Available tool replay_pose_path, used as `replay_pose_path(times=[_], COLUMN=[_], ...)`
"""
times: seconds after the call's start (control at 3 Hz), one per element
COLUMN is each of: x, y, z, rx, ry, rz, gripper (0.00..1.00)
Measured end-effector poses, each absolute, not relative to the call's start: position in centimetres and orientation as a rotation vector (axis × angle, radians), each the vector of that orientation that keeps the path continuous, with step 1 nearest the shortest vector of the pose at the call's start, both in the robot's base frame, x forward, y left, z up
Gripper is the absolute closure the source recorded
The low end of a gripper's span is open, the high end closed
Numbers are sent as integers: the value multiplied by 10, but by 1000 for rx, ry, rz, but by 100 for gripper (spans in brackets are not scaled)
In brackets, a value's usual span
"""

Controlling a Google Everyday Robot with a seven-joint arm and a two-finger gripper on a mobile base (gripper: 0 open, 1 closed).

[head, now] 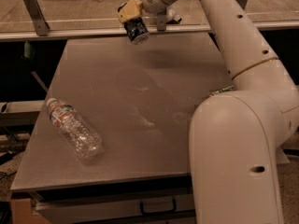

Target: Place pepsi can upright

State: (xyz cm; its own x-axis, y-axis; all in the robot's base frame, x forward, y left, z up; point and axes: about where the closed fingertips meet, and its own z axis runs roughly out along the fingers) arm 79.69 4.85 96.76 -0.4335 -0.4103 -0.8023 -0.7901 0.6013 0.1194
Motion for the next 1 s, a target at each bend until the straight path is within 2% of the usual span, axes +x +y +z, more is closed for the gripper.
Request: replay_pose_path(times=[0.67,1.0], x=[781,778], y=[43,44], z=[984,981], rx=[-1183,-1152], ry=[1842,1838], rz=[621,634], gripper=[100,100])
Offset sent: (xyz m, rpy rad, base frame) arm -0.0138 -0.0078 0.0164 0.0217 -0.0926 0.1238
